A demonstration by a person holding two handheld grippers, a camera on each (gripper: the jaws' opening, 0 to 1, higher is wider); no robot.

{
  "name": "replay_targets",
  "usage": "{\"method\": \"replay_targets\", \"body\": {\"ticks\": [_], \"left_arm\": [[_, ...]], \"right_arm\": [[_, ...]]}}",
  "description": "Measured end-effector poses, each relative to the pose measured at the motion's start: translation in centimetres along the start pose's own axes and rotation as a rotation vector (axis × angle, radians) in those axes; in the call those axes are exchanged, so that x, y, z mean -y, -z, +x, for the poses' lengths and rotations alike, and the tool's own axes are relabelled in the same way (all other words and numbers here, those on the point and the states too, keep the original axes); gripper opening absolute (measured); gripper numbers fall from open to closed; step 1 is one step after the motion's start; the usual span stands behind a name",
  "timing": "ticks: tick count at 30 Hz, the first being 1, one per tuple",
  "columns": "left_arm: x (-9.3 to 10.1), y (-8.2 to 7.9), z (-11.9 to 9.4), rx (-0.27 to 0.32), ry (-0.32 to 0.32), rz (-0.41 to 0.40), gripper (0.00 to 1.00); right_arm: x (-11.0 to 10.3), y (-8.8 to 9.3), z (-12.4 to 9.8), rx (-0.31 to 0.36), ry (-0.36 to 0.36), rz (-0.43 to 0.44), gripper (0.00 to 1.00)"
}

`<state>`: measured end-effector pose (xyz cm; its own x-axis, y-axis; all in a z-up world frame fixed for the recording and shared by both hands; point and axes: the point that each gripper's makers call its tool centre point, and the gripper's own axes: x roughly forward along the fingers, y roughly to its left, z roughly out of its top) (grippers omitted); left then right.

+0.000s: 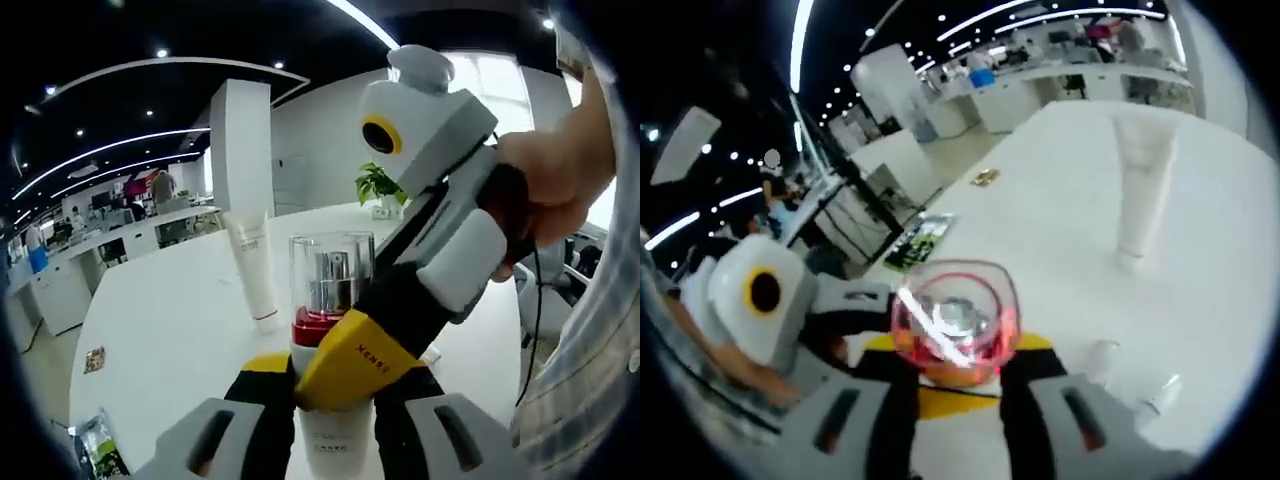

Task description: Arrange the skincare products in the storage area until every visible bottle or jar stands upright without overlapping.

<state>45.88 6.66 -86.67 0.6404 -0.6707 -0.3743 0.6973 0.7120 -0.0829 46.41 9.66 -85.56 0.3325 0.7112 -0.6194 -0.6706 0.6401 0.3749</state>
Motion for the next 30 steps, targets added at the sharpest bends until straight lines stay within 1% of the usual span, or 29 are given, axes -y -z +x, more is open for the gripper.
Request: {"method": "replay_targets", "body": {"ticks": [2, 3, 4, 8, 9, 11, 14, 20, 22, 26, 28, 30], "left_arm": [[0.0, 0.3, -0.3, 0.002, -0.01, 0.036, 0.28], [0.0, 0.5, -0.4, 0.003, -0.014, 0.049, 0.29], [0.0, 0.6, -0.5, 0.004, -0.015, 0.052, 0.29], [0.0, 1.4, -0.9, -0.016, -0.022, 0.103, 0.31], [0.0, 1.6, -1.0, -0.017, -0.022, 0.106, 0.31], [0.0, 1.9, -1.2, -0.018, -0.018, 0.108, 0.31], [-0.1, 2.3, -1.5, -0.029, -0.023, 0.117, 0.31], [-0.4, 2.5, -2.1, -0.053, -0.025, 0.124, 0.32], [-0.5, 2.4, -2.4, -0.049, -0.028, 0.113, 0.32], [-0.7, 2.2, -2.9, -0.039, -0.038, 0.089, 0.29], [-0.7, 2.1, -3.1, -0.033, -0.041, 0.074, 0.3], [-0.7, 2.3, -3.2, -0.047, -0.038, 0.063, 0.31]], "right_arm": [[-0.1, 0.2, 0.2, -0.022, 0.001, -0.058, 0.28], [-0.4, 0.3, 0.3, -0.034, -0.001, -0.111, 0.27], [-0.4, 0.3, 0.3, -0.037, 0.0, -0.124, 0.27], [-0.8, 0.7, 0.8, -0.079, 0.007, -0.247, 0.27], [-1.0, 0.9, 0.9, -0.095, 0.01, -0.294, 0.27], [-1.2, 1.1, 1.1, -0.116, 0.009, -0.355, 0.27], [-1.5, 1.1, 1.5, -0.123, -0.002, -0.4, 0.27], [-1.8, 1.1, 1.7, -0.113, -0.011, -0.435, 0.27], [-1.9, 1.0, 1.7, -0.106, -0.015, -0.435, 0.27], [-1.5, 0.5, 1.5, -0.092, -0.013, -0.425, 0.27], [-1.2, 0.3, 1.3, -0.088, -0.007, -0.427, 0.27], [-0.6, 0.0, 1.0, -0.082, 0.001, -0.423, 0.27]]}}
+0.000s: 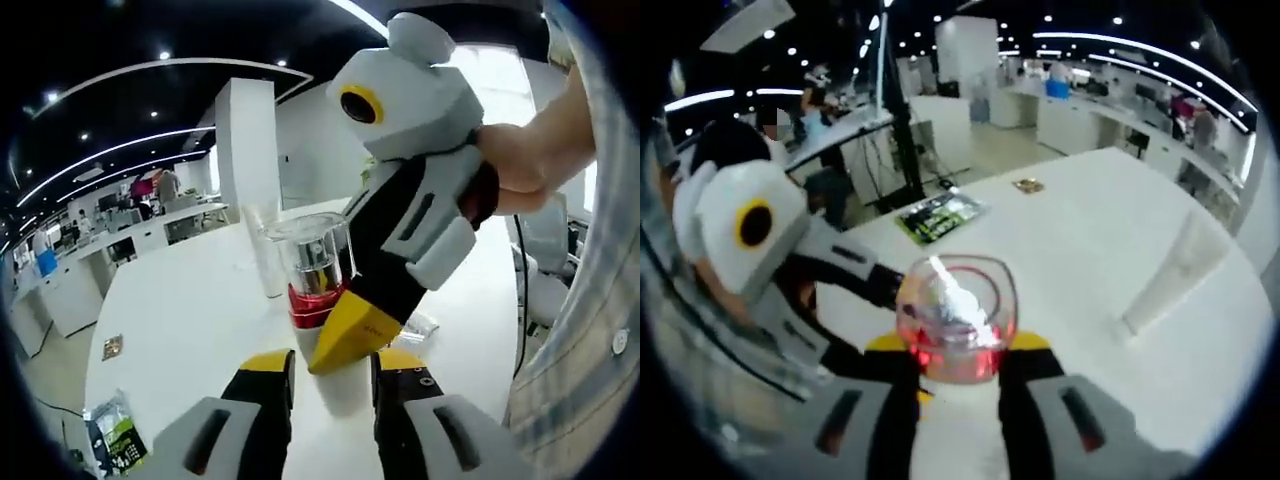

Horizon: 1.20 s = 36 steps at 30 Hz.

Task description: Arrange the skincare products in the storage area until every visible bottle or jar stands upright without overlapping.

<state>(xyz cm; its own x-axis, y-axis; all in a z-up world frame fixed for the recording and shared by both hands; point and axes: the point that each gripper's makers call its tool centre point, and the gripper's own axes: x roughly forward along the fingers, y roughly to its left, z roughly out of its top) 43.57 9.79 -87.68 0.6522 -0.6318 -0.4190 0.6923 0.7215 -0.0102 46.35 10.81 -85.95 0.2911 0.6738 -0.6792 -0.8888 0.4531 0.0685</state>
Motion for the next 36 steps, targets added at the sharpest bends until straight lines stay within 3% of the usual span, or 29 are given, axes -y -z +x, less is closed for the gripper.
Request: {"method": "replay_targets", "body": {"ticks": [7, 19, 36], "left_arm": [[0.1, 0.7, -1.1, -0.017, 0.008, -0.018, 0.34], [-0.6, 0.6, -2.9, -0.019, -0.016, -0.062, 0.36], [-1.8, 0.3, -3.3, -0.016, -0.023, -0.065, 0.35]], "right_arm": [[2.8, -0.2, -1.6, 0.022, 0.053, 0.022, 0.27], [10.0, -0.4, -5.1, 0.045, 0.155, 0.055, 0.27], [16.5, 0.6, -6.5, 0.015, 0.194, 0.09, 0.27]]}}
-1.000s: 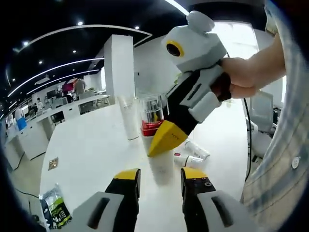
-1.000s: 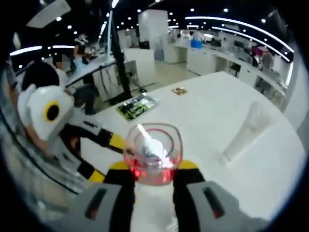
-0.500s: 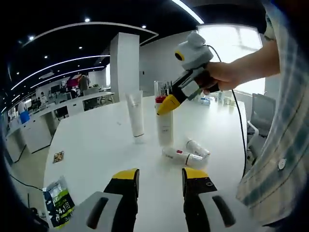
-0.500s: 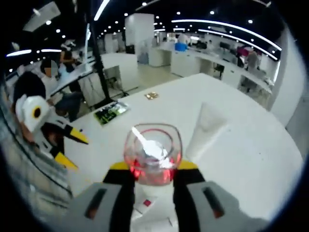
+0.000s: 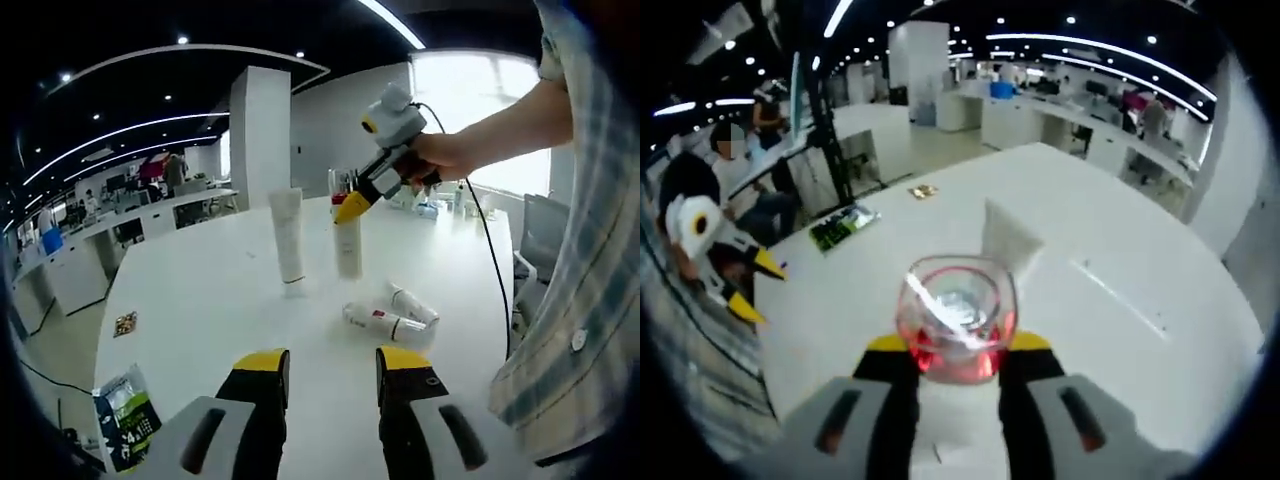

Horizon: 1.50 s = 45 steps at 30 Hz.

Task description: Arrange the skincare products in the storage area until every visible bottle or jar stands upright without overlapping.

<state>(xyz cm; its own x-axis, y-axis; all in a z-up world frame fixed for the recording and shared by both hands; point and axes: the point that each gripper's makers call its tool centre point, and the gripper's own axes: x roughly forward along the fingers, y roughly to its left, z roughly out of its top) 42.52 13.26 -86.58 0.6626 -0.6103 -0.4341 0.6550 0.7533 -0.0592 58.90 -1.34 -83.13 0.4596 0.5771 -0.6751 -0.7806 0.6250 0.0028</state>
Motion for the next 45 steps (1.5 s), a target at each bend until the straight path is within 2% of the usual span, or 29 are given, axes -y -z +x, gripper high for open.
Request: {"method": "replay_targets", "body": {"ticks": [5, 14, 19, 25, 31, 40, 45], "left_arm": [[-0.3, -0.5, -0.1, 0.006, 0.003, 0.002, 0.35], [-1.1, 0.0, -0.7, -0.007, 0.0, -0.034, 0.36], [-0.9, 0.7, -0.1, -0.033, 0.018, -0.044, 0.35], [-0.6, 0.2, 0.6, -0.037, 0.036, -0.034, 0.35], [-0.4, 0.5, 1.2, -0.053, 0.048, -0.039, 0.35], [0.1, 0.8, 1.8, -0.077, 0.053, -0.037, 0.35], [0.3, 0.6, 2.1, -0.082, 0.058, -0.031, 0.35]], "right_arm": [[1.0, 0.7, 0.5, -0.003, -0.003, 0.013, 0.27], [1.3, 1.7, 1.6, -0.033, -0.037, -0.002, 0.27], [1.7, 2.0, 1.9, -0.037, -0.071, -0.034, 0.27], [2.6, 2.6, 2.2, -0.053, -0.092, -0.053, 0.27], [3.1, 2.3, 2.5, -0.036, -0.12, -0.073, 0.27], [3.9, 2.6, 3.0, -0.05, -0.167, -0.139, 0.27], [4.3, 2.3, 3.1, -0.031, -0.181, -0.141, 0.27]]}}
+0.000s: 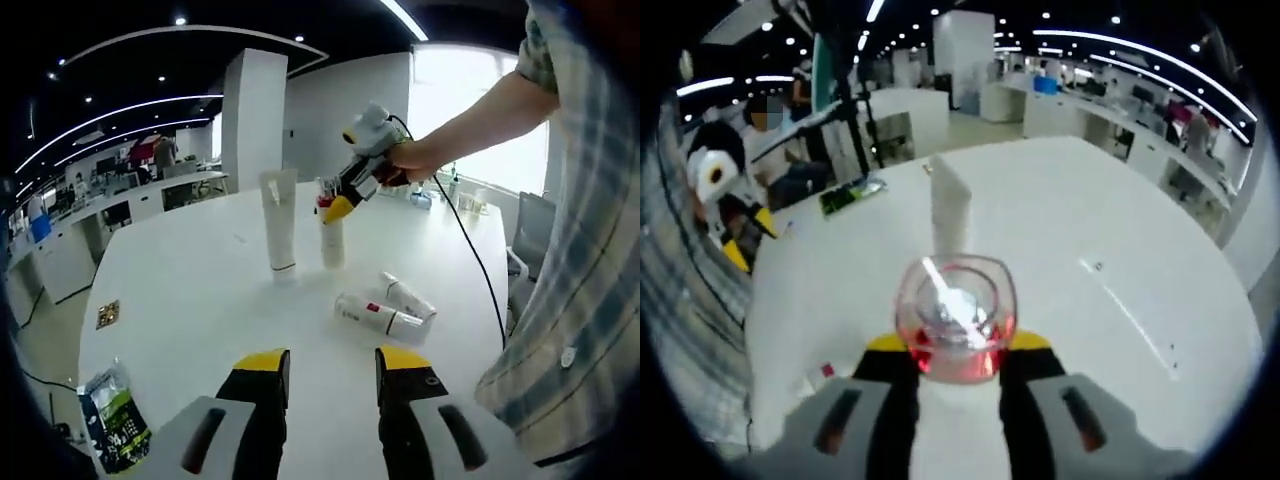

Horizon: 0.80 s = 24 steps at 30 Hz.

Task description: Arrange the skincare products in the storage area until every visible bottle or jar stands upright without overlapping.

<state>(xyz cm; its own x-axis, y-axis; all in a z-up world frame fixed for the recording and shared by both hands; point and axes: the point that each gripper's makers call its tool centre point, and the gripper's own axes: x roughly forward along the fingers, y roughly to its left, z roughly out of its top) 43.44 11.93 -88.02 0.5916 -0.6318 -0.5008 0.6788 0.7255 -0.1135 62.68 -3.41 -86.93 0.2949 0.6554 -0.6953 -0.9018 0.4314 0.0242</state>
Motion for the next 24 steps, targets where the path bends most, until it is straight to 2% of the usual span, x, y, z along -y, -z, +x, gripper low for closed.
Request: {"method": "replay_targets", "body": {"ticks": [6, 10, 19, 24], "left_arm": [[-0.3, -0.4, 0.4, -0.004, 0.0, 0.008, 0.35], [-0.4, -0.3, 0.5, -0.011, -0.001, 0.009, 0.35], [-0.3, 0.2, 1.0, -0.024, 0.009, -0.01, 0.34], [-0.4, -0.3, 1.1, -0.01, 0.015, -0.031, 0.35]], "right_arm": [[0.1, -0.6, 0.3, 0.045, -0.032, -0.007, 0.27], [0.2, -0.8, 0.6, 0.072, -0.062, -0.05, 0.27], [0.3, -1.0, 1.1, 0.078, -0.121, -0.151, 0.27], [0.3, -1.4, 1.4, 0.093, -0.138, -0.157, 0.27]]}}
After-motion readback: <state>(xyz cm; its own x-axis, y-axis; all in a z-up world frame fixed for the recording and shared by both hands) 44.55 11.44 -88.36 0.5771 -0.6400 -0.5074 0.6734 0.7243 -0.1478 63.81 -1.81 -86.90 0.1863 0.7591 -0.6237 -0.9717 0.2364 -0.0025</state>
